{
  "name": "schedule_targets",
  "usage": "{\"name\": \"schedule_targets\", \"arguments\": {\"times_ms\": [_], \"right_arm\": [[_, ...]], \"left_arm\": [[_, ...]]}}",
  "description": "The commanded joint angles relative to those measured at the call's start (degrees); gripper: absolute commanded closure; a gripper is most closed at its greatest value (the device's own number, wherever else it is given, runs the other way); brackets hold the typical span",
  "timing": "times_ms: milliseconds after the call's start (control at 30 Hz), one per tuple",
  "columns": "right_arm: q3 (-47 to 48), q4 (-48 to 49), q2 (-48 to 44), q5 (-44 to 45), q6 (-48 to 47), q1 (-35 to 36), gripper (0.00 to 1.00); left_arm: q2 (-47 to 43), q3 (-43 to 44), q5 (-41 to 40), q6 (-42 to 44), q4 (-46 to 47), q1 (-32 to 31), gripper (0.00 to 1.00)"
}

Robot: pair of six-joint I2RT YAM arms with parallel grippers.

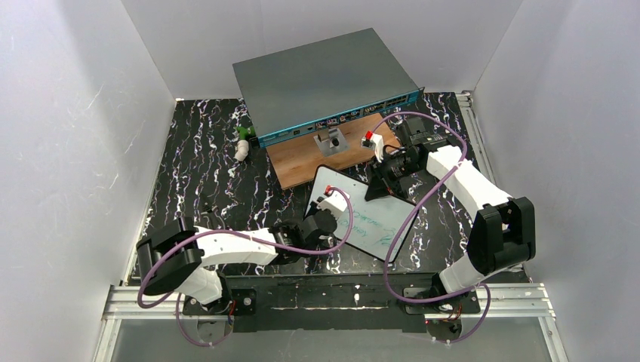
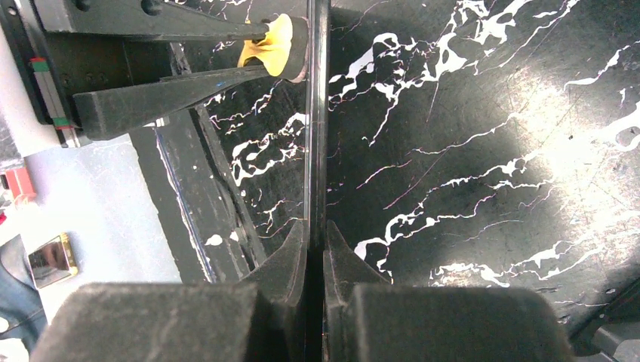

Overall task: Erase the whiteboard
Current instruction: Erase the whiteboard at the center of the board.

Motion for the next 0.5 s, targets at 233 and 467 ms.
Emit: {"name": "schedule_targets", "arguments": {"times_ms": [233, 467], "right_arm": [[0.00, -0.72, 0.57, 1.32, -3.91, 1.26, 0.99], [-0.01, -0.78, 0.57, 1.20, -3.87, 1.26, 0.99]], "left_arm": [[-4.63, 4.12, 2.72, 2.28, -2.59, 2.03, 1.00], [-4.25, -3.97, 7.64, -5.46, -1.36, 1.79, 1.00]]}}
